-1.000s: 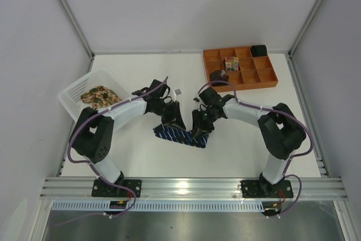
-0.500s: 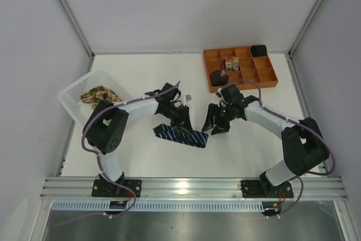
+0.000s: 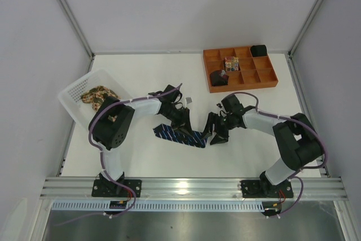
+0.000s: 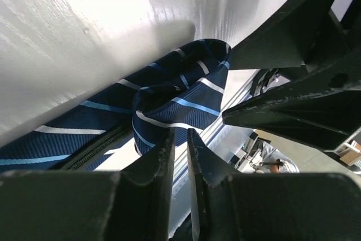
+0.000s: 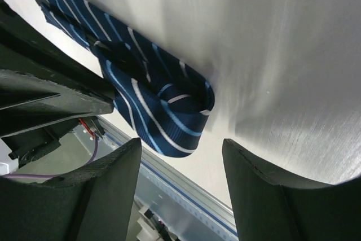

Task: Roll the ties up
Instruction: Roll the tie

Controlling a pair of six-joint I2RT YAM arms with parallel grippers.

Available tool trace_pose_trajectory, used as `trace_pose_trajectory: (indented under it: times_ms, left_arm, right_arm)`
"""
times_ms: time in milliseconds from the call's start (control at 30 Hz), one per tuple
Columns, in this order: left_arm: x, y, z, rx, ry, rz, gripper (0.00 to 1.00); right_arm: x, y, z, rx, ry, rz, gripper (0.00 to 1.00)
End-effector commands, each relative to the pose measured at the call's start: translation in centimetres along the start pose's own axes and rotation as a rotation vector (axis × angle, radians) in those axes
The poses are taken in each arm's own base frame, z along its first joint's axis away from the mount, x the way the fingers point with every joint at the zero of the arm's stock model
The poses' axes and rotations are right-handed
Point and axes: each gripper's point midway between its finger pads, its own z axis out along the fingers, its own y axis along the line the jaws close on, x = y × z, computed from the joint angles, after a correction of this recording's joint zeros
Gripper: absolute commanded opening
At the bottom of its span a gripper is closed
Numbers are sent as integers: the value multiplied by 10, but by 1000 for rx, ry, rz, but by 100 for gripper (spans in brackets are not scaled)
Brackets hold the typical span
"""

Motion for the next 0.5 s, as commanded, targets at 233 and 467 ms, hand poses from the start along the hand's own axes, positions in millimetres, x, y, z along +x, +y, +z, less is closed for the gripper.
trace_pose_trajectory:
  times_ms: [233, 467]
  left_arm:
    - [1, 17, 8, -26, -5, 42, 20]
    - [4, 26, 10, -40, 2, 39, 20]
  right_arm:
    - [-3, 1, 19, -77, 13, 39, 63]
    - [-7, 11, 31, -110, 38, 36, 60]
